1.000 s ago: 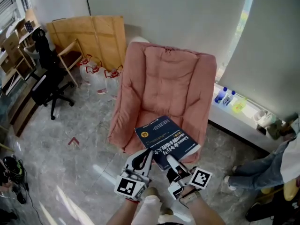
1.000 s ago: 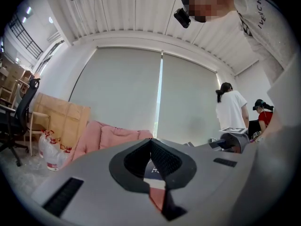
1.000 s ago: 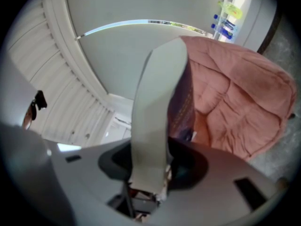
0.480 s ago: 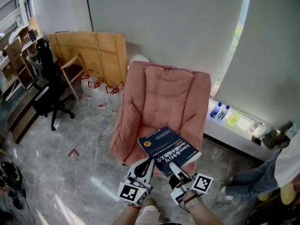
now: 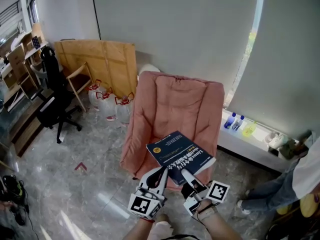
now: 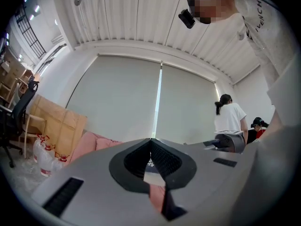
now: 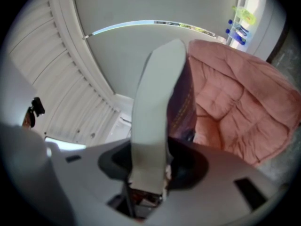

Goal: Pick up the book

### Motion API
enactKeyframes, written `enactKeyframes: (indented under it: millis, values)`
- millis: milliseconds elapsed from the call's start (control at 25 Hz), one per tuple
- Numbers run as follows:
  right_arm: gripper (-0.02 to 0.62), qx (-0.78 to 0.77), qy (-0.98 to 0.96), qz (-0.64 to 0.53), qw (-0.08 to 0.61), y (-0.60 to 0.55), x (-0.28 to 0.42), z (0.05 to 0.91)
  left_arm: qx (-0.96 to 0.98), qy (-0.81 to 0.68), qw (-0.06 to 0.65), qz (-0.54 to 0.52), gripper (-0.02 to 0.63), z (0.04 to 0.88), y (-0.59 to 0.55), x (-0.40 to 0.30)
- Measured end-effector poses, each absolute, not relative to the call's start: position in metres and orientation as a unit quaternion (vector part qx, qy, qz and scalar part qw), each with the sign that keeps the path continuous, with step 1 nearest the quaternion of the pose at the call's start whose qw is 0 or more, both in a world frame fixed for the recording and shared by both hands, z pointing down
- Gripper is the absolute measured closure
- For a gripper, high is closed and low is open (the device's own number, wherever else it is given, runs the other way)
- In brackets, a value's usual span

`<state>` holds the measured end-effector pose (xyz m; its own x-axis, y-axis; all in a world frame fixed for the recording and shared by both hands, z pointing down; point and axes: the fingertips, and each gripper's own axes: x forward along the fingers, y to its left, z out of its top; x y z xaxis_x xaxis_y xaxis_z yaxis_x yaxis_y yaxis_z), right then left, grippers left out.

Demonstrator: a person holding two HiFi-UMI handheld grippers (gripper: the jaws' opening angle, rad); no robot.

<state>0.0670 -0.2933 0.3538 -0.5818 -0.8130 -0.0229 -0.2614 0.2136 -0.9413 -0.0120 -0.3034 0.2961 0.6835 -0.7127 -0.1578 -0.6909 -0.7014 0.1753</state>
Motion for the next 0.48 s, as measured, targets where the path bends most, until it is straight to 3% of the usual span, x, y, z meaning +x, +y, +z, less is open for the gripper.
enactKeyframes:
  millis: [480]
  values:
    - [0.410, -0.367, 0.713, -0.523, 0.288, -0.2904, 0.0627, 0.3504, 0.916, -0.382, 0.056, -0.111, 0.595, 0.2931, -0.2974, -0.0156]
